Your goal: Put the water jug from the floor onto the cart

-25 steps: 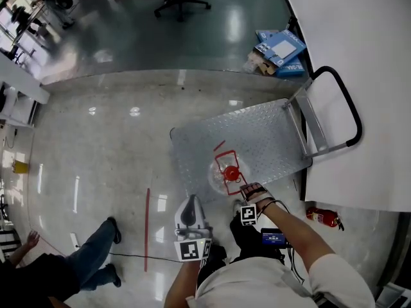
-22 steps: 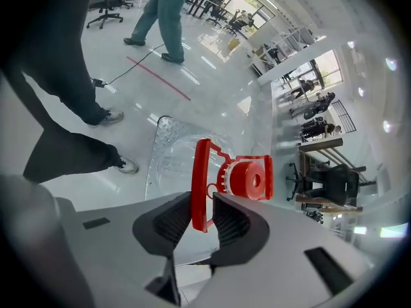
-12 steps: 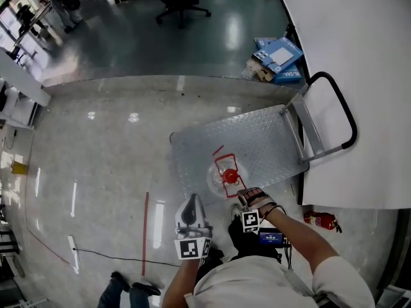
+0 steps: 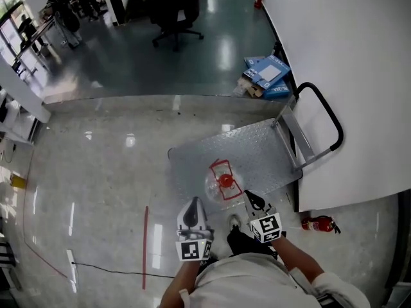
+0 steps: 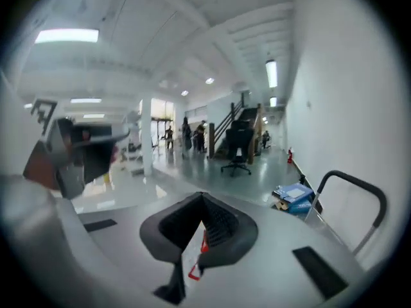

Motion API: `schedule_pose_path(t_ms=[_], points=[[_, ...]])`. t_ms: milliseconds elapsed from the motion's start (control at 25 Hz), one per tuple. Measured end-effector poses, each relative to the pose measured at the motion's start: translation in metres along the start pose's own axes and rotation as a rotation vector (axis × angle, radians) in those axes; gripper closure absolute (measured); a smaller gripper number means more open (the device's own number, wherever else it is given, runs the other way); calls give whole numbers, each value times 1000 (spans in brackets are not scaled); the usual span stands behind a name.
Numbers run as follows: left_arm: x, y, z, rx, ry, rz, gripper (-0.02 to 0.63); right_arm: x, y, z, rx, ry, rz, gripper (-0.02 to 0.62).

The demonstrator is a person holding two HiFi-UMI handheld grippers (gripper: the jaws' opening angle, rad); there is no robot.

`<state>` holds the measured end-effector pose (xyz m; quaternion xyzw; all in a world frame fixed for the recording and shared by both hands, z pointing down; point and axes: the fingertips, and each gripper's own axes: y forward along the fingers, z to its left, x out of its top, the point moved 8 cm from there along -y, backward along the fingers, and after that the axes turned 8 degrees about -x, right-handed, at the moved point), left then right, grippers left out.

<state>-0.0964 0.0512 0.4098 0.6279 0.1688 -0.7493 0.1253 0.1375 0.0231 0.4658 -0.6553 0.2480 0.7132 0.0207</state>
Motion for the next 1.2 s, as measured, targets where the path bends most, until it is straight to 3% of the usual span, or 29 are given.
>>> schedule_pose_path(t_ms=[120, 240, 640, 1200], points=[[9, -11, -6, -15, -7, -24, 603, 14, -30, 0, -56, 174, -154, 583], [9, -19, -11, -25, -16, -24, 603, 5, -41, 1, -104, 260, -171, 583], [8, -37, -31, -33, 9, -24, 603, 4, -59, 7, -68, 213, -196, 583], [12, -45, -41, -29, 10, -37, 603, 7, -71, 8, -42, 229, -203, 583]])
